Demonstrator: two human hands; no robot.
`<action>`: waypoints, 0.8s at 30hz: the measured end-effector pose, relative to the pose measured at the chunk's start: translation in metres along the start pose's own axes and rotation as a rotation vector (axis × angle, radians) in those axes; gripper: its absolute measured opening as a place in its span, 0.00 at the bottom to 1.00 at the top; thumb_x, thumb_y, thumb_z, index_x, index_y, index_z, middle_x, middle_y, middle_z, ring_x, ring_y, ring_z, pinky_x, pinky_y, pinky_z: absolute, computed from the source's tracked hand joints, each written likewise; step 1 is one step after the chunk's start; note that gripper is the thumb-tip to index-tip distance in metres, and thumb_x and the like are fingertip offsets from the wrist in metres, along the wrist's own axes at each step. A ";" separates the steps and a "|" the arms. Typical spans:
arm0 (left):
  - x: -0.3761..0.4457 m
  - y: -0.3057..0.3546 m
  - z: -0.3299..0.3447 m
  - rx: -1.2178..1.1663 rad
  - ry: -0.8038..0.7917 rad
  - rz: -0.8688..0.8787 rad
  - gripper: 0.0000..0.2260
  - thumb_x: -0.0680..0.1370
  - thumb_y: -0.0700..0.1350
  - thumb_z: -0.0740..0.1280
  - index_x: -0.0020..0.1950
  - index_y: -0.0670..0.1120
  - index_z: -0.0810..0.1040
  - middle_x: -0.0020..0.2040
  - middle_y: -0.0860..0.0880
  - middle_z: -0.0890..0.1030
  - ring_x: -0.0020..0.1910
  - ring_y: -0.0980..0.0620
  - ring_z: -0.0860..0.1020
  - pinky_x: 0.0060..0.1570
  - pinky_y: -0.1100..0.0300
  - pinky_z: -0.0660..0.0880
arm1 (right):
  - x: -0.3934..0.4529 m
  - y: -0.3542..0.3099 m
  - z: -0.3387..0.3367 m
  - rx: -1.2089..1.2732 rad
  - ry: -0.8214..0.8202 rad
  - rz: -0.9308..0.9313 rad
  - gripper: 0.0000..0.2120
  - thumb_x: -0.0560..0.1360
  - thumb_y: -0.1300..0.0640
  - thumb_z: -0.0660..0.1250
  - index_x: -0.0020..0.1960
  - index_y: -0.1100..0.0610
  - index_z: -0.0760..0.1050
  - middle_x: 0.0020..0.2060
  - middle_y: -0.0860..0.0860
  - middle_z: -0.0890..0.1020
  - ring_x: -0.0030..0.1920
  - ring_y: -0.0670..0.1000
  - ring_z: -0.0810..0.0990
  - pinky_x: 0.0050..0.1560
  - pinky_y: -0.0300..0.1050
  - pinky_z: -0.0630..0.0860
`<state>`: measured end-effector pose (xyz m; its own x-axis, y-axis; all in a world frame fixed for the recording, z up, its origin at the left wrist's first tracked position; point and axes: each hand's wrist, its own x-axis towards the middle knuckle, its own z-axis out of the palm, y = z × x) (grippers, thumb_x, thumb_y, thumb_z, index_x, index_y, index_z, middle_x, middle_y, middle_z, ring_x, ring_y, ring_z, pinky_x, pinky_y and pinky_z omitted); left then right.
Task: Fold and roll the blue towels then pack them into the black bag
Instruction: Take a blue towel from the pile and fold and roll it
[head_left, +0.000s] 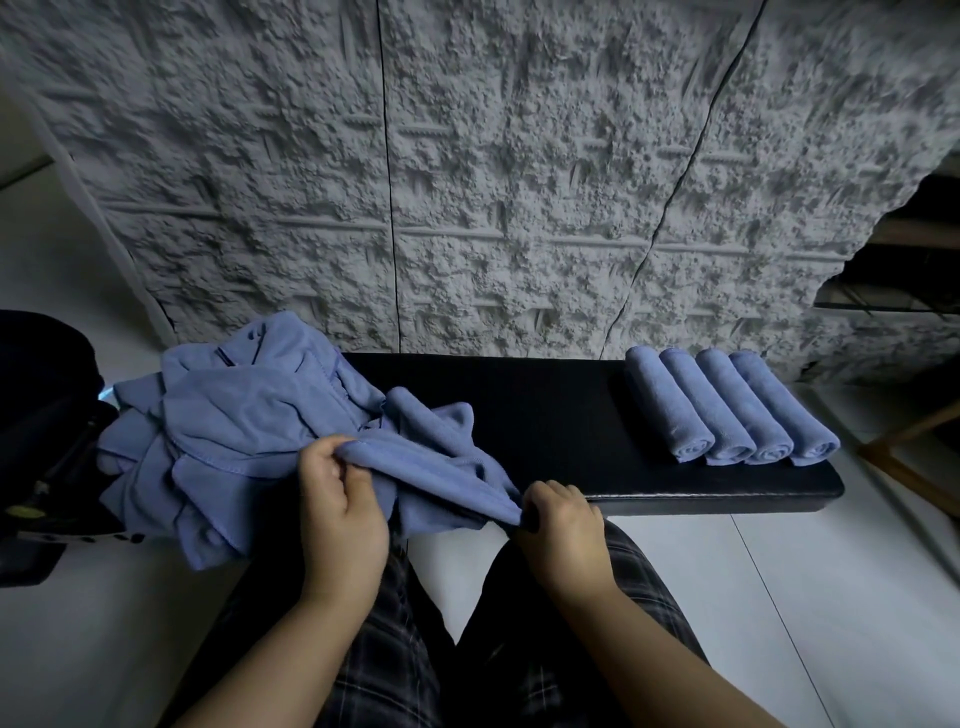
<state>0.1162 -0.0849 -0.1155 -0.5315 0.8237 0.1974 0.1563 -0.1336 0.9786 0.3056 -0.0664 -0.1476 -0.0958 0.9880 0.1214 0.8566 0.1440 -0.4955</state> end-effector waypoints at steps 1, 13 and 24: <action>0.002 0.000 -0.001 -0.014 0.039 -0.010 0.06 0.80 0.35 0.56 0.54 0.44 0.67 0.52 0.45 0.76 0.50 0.54 0.76 0.51 0.69 0.70 | -0.001 0.000 0.000 -0.025 -0.013 -0.020 0.13 0.69 0.59 0.68 0.36 0.51 0.64 0.30 0.42 0.65 0.38 0.48 0.65 0.36 0.40 0.58; -0.020 -0.003 0.000 0.417 -0.619 0.187 0.22 0.71 0.58 0.63 0.64 0.66 0.62 0.50 0.66 0.73 0.49 0.65 0.74 0.44 0.69 0.73 | -0.004 -0.006 -0.004 0.171 0.145 -0.224 0.04 0.69 0.55 0.61 0.42 0.54 0.72 0.34 0.47 0.77 0.35 0.47 0.71 0.38 0.40 0.66; -0.029 -0.009 0.008 0.641 -0.753 0.415 0.14 0.68 0.62 0.61 0.51 0.59 0.70 0.40 0.63 0.71 0.37 0.64 0.68 0.36 0.70 0.62 | -0.010 -0.012 -0.004 0.270 0.001 -0.244 0.06 0.68 0.48 0.60 0.39 0.50 0.65 0.36 0.41 0.71 0.40 0.43 0.69 0.41 0.33 0.64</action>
<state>0.1369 -0.1034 -0.1306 0.2799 0.9376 0.2062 0.7313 -0.3474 0.5870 0.2987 -0.0782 -0.1393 -0.2800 0.9228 0.2647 0.6440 0.3850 -0.6611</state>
